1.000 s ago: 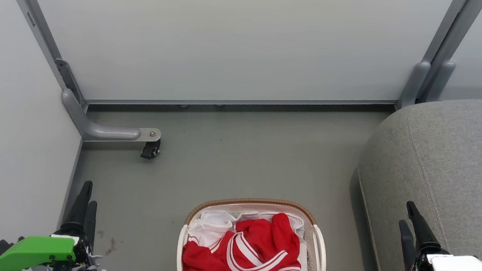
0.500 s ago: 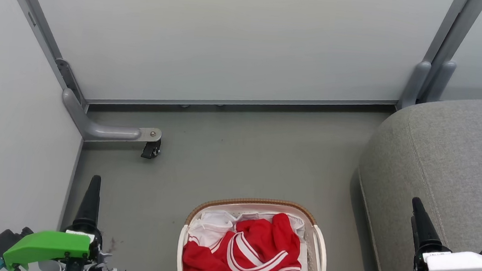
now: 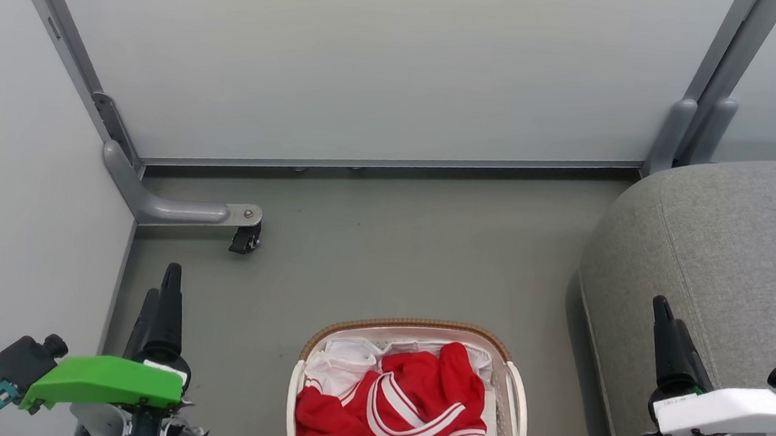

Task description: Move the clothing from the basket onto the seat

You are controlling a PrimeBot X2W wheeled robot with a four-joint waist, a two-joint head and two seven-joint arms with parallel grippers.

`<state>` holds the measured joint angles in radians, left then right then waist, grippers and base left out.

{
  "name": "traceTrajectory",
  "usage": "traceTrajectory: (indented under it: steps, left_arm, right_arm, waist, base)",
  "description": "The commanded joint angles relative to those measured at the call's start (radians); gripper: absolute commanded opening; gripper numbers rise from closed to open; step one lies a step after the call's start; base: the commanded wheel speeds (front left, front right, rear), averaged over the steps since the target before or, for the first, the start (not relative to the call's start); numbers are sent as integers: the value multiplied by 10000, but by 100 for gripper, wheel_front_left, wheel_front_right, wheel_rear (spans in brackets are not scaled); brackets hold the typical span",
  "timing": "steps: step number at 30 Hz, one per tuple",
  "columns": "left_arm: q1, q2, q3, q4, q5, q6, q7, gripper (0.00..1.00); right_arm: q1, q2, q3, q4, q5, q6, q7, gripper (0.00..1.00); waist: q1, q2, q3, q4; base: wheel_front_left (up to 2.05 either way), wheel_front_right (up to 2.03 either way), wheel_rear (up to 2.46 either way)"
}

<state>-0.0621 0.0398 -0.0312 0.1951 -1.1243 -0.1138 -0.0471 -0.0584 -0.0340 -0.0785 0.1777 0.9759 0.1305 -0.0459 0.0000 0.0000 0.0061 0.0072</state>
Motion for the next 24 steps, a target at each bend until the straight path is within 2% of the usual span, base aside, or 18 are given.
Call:
traceTrajectory:
  steps: [1, 10, 16, 24]
  left_arm:
    - [-241, 67, -73, -211, 479, 36, -109, 100]
    - [-92, 77, -239, -142, 1937, 169, -409, 100]
    - [16, 83, -303, 28, 3116, 149, -603, 100]
    - [60, 91, -401, 295, 4175, 91, -828, 100]
  right_arm:
    - [-23, -91, 24, -177, -467, 1, -118, 100]
    - [46, -105, 220, 126, -2051, 1, -421, 100]
    - [56, -114, 247, 164, -2938, 2, -616, 100]
    - [84, -125, 258, 114, -4020, 2, -844, 100]
  waist:
    - [0, 0, 4, 7]
    - [0, 0, 10, 31]
    - [0, 0, 16, 46]
    - [0, 0, 31, 84]
  base:
    - [0, 0, 0]
    - [0, 0, 0]
    - [0, 0, 0]
    - [0, 0, 0]
